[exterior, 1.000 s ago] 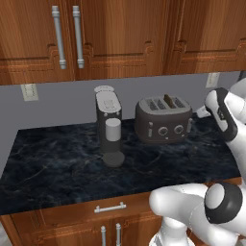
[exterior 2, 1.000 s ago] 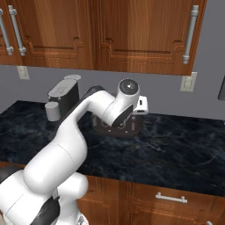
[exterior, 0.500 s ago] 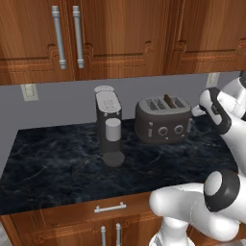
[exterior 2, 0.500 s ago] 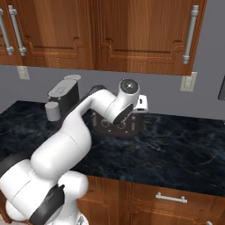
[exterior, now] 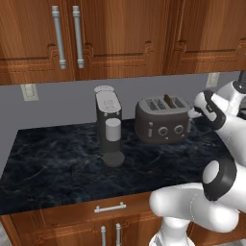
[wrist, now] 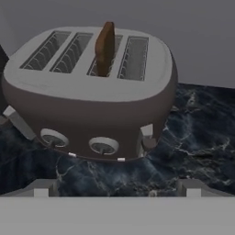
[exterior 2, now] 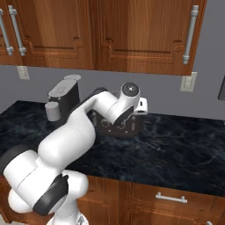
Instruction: Start the toaster. Once the lever pops up, take the bread to the plate on the dining counter.
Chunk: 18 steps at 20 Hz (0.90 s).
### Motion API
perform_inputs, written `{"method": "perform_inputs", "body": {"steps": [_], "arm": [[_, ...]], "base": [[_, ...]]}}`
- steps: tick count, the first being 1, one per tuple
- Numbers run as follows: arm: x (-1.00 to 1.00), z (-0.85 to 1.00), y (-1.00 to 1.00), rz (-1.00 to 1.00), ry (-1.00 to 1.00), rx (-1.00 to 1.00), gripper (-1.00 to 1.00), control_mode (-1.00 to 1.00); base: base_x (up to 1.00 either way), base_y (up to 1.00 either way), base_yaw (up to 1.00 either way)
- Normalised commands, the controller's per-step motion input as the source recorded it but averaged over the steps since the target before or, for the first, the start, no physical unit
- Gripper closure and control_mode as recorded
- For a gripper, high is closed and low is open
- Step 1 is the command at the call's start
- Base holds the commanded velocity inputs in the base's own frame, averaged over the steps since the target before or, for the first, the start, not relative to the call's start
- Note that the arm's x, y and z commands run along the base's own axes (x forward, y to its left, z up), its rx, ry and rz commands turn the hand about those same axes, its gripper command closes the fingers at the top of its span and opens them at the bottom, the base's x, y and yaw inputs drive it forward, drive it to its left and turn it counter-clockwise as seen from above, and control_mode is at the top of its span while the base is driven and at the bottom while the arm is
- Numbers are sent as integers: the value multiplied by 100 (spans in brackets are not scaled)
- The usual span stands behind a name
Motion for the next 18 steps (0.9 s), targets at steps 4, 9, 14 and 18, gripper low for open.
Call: {"method": "perform_inputs", "body": {"steps": [4,9,14,18], "arm": [[14,-27,0,0,0,0,-100,-100],[13,-29,0,0,0,0,-100,-100],[15,-25,0,0,0,0,-100,-100],[11,-19,0,0,0,0,-100,-100]], "base": [[0,0,0],[0,0,0],[0,0,0],[0,0,0]]}}
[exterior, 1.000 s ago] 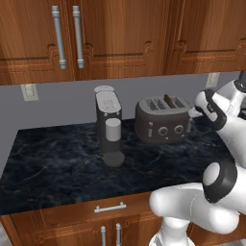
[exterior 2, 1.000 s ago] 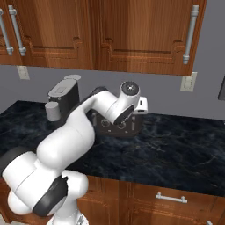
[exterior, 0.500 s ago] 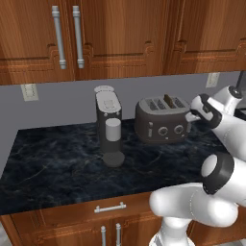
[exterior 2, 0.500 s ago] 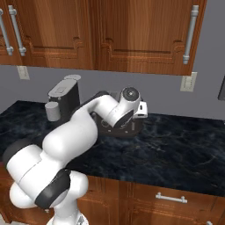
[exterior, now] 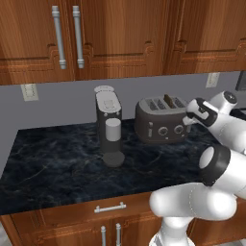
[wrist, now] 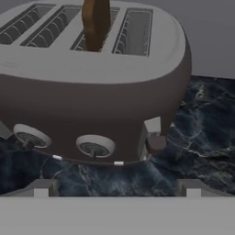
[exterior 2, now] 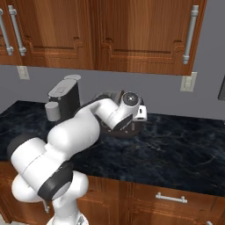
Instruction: Start the toaster. Once the lever pops up, take the bread to the plate on the dining counter.
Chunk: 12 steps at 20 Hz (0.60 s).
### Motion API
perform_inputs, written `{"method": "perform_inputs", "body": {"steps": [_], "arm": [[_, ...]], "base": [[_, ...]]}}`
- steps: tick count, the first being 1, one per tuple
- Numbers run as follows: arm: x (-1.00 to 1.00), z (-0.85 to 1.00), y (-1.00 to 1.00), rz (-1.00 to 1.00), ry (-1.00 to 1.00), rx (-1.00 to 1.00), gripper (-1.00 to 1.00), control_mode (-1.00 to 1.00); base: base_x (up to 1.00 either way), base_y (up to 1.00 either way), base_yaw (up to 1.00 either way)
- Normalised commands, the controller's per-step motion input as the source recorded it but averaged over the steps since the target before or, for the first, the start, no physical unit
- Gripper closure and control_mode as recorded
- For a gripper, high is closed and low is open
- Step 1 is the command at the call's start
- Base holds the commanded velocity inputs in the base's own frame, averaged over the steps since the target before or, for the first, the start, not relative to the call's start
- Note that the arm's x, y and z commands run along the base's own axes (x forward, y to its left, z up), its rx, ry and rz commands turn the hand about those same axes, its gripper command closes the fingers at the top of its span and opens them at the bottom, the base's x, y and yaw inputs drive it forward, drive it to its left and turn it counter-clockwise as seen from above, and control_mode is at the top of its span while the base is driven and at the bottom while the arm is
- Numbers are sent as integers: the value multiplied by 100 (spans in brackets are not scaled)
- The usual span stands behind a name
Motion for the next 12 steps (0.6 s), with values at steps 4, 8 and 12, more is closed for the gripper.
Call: {"method": "perform_inputs", "body": {"steps": [4,8,12], "arm": [[12,-17,0,0,0,0,-100,-100],[17,-7,0,0,0,0,-100,-100],[23,0,0,0,0,0,-100,-100]], "base": [[0,0,0],[0,0,0],[0,0,0]]}}
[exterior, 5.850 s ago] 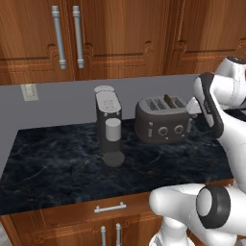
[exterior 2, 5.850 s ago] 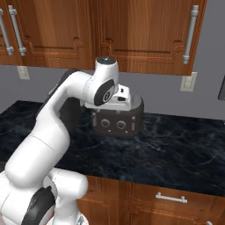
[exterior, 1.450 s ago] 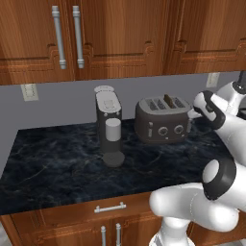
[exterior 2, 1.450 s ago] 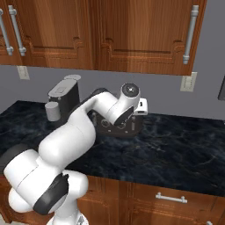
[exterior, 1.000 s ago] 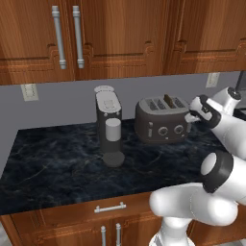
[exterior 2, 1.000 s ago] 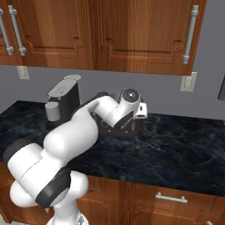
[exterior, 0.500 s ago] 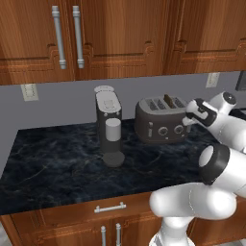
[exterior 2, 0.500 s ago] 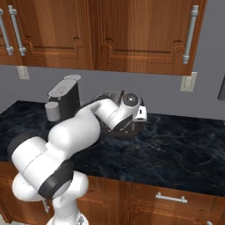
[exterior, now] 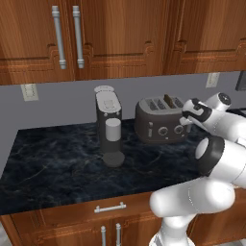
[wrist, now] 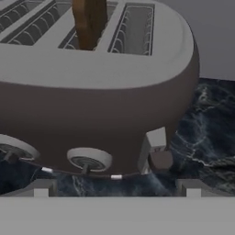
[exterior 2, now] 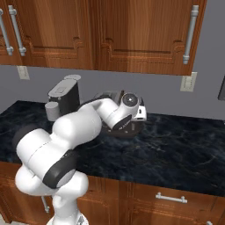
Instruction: Start the toaster. Once the lever pops up, take the bread to the plate on the dining counter.
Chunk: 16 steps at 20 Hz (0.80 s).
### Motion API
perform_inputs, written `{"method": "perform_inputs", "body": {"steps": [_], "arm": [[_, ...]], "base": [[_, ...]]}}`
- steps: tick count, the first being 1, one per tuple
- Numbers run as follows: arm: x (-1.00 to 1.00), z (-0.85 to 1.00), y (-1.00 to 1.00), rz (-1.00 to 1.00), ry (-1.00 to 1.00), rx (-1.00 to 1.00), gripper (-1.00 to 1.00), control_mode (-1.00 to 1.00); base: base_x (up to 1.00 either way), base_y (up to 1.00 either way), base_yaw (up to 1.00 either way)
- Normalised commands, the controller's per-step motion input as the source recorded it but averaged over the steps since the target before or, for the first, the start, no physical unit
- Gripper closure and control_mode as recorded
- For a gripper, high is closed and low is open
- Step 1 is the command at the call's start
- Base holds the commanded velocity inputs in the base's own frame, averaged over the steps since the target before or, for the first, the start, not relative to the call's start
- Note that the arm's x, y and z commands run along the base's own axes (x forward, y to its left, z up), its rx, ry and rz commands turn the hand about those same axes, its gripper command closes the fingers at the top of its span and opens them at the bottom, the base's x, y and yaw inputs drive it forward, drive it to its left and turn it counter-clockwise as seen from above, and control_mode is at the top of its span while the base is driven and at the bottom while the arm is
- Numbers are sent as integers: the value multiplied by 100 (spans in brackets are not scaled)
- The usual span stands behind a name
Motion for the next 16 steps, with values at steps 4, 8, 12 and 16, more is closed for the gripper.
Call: {"method": "perform_inputs", "body": {"steps": [4,8,12,16], "arm": [[22,-1,0,0,0,0,-100,-100],[13,-2,0,0,0,0,-100,-100],[7,-14,1,0,0,0,-100,-100],[6,-11,0,0,0,0,-100,-100]], "base": [[0,0,0],[0,0,0],[0,0,0],[0,0,0]]}}
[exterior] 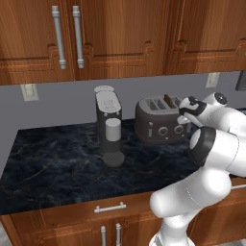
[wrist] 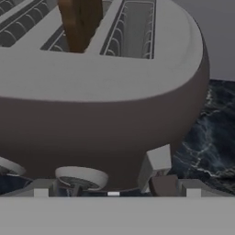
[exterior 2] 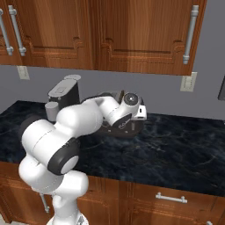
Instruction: Start the toaster. Once the lever pops up, take the bread to the plate on the dining counter.
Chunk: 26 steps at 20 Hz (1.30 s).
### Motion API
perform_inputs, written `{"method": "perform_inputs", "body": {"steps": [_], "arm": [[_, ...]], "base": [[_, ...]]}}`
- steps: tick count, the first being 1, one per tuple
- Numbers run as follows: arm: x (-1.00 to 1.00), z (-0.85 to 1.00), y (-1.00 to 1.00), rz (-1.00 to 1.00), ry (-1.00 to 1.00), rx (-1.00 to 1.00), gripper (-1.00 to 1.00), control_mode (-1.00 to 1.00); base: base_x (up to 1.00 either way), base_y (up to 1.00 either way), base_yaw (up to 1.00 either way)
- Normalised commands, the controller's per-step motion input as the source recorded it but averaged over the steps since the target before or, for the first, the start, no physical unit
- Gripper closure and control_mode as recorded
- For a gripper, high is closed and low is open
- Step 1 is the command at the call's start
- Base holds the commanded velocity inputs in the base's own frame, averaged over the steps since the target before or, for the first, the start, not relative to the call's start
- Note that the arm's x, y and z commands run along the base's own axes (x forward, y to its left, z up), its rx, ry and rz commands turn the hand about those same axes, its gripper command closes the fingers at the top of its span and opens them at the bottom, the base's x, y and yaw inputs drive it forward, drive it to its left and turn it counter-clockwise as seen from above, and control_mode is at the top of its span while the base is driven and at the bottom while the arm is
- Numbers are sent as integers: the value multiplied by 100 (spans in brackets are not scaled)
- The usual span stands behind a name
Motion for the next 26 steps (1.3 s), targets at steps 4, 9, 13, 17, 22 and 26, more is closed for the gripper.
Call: {"method": "perform_inputs", "body": {"steps": [4,9,13,17,22,26], "arm": [[3,-12,0,0,0,0,-100,-100],[0,-12,0,0,0,0,-100,-100],[0,-14,0,0,0,0,-100,-100],[0,-12,0,0,0,0,-100,-100],[0,-13,0,0,0,0,-100,-100],[0,-12,0,0,0,0,-100,-100]], "base": [[0,0,0],[0,0,0],[0,0,0],[0,0,0],[0,0,0],[0,0,0]]}}
